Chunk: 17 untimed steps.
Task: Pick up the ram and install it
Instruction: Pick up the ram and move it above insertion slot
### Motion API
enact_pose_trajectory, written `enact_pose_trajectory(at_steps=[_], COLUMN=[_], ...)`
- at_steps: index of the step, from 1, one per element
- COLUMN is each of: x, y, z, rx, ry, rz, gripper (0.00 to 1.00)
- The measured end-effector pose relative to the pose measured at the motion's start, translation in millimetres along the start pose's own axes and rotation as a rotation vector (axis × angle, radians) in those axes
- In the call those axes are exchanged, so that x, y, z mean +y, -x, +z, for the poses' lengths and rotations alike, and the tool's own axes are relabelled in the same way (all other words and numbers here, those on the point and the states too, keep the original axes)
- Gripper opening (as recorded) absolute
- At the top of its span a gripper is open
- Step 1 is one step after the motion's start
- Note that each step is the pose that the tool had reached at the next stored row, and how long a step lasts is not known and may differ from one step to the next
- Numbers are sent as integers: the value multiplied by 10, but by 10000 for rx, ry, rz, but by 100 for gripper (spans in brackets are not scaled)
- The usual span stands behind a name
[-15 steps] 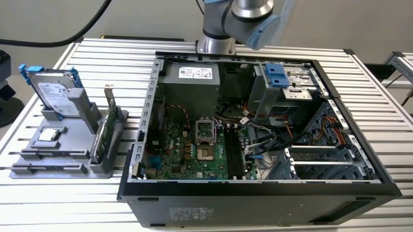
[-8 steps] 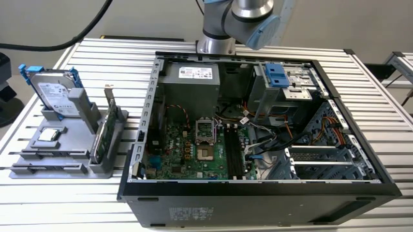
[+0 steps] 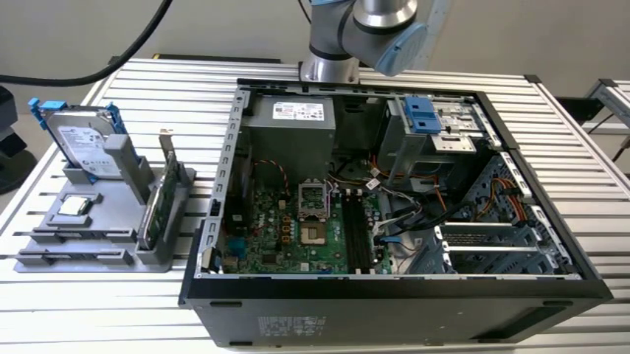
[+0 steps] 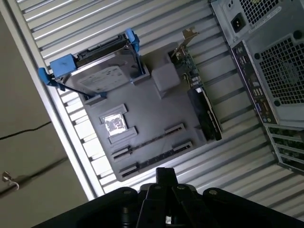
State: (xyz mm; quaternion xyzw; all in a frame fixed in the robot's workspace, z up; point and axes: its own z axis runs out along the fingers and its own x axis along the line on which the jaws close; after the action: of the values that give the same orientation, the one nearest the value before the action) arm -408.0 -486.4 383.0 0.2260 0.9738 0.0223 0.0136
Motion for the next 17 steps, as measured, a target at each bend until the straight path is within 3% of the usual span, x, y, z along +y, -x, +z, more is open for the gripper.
enact_pose_trajectory(at_steps=[17], x=[-1], y=[-2], z=[25], rx=[32], ry=[-52], rz=[893], gripper=[0])
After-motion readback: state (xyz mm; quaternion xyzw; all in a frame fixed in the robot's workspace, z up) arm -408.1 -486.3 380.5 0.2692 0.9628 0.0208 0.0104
